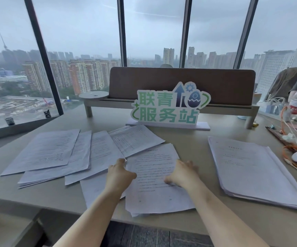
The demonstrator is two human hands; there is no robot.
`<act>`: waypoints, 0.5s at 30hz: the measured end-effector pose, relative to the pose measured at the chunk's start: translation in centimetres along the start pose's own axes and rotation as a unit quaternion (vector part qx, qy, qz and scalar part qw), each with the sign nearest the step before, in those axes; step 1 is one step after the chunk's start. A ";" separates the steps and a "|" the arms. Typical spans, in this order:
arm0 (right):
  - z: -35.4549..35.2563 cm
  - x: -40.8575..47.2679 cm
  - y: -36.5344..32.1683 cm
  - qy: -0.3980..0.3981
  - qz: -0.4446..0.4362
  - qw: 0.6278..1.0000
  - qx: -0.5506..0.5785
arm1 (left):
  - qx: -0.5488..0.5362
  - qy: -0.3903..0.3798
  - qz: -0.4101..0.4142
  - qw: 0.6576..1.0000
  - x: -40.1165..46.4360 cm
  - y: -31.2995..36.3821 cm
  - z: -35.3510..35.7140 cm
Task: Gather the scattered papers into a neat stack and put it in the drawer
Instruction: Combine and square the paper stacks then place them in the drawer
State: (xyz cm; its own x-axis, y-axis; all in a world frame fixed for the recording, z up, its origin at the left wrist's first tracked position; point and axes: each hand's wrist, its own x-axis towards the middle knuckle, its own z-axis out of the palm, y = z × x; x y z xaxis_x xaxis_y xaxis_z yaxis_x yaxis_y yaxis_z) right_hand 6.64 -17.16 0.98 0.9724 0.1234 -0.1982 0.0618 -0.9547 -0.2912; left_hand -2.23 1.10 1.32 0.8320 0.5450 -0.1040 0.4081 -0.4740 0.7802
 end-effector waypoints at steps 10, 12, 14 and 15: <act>-0.7 -0.8 1.0 0.012 0.000 0.990 0.139 | -0.250 -0.033 -0.089 0.964 0.7 0.0 0.9; -1.4 -0.8 1.9 0.024 -0.005 0.984 0.177 | -0.291 -0.053 -0.066 0.953 0.6 -0.1 1.1; -2.3 -0.8 2.8 0.038 0.007 0.972 0.233 | -0.324 -0.076 -0.036 0.942 0.4 0.2 1.1; -2.7 -0.7 3.3 0.037 0.018 0.962 0.270 | -0.336 -0.083 -0.019 0.938 0.3 0.5 1.2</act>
State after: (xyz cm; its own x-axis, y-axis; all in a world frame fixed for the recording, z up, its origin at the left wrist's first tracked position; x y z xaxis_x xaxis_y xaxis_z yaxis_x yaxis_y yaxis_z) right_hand 6.80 -21.13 2.70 0.9864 0.0531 -0.1557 -0.0791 -0.6763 -0.7324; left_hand -1.33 0.24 0.94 0.8915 0.4106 -0.1913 0.1561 0.1180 0.9807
